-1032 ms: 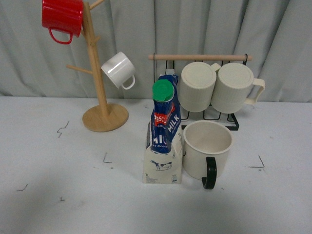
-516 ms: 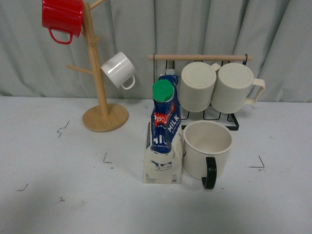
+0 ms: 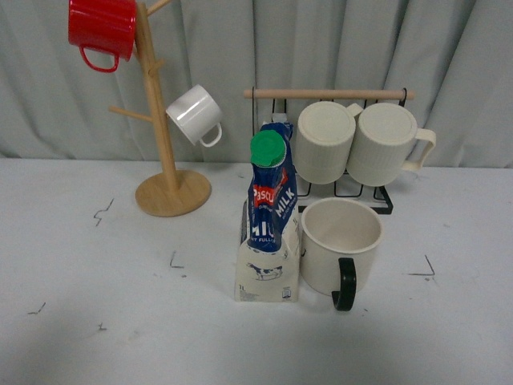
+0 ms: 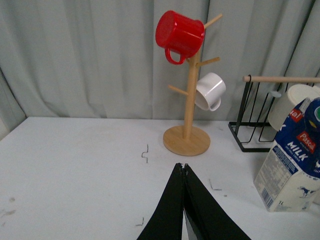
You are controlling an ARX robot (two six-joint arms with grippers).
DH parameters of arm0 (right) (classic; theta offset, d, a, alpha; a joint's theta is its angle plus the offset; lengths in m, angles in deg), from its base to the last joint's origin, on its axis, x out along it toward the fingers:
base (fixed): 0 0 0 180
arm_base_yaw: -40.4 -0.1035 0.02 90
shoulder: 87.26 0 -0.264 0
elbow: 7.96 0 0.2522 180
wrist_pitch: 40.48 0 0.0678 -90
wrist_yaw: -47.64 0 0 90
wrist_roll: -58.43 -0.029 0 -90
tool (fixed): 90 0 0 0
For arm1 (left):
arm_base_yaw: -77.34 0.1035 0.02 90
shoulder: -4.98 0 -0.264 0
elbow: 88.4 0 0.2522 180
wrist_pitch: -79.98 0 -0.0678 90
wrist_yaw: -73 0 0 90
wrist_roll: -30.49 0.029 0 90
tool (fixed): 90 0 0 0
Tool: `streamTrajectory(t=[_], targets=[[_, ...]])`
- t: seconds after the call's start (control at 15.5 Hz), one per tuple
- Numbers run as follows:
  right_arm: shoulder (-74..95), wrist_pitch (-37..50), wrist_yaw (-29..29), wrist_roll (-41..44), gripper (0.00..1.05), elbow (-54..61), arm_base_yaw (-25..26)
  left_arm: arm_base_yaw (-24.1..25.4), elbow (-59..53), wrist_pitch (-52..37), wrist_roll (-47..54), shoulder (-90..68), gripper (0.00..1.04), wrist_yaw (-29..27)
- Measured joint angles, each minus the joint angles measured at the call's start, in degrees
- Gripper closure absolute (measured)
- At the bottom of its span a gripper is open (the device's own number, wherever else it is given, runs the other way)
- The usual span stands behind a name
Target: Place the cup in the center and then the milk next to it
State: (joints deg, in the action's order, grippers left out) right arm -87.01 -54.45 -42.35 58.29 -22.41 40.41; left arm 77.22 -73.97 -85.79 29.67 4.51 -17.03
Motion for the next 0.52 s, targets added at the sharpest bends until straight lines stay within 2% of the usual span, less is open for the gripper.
streamTrajectory(t=[0.13, 0.19, 0.52], targets=[[0.0, 0.0, 0.0, 0.0, 0.06, 0.0, 0.0, 0.0, 0.0, -0.3, 0.0, 0.0, 1.03, 0.0], [0.0, 0.0, 0.0, 0.0, 0.06, 0.0, 0.0, 0.0, 0.0, -0.3, 0.0, 0.0, 0.93, 0.0], [0.0, 0.0, 0.0, 0.0, 0.06, 0.0, 0.0, 0.0, 0.0, -0.2, 0.0, 0.0, 0.29, 0.0]])
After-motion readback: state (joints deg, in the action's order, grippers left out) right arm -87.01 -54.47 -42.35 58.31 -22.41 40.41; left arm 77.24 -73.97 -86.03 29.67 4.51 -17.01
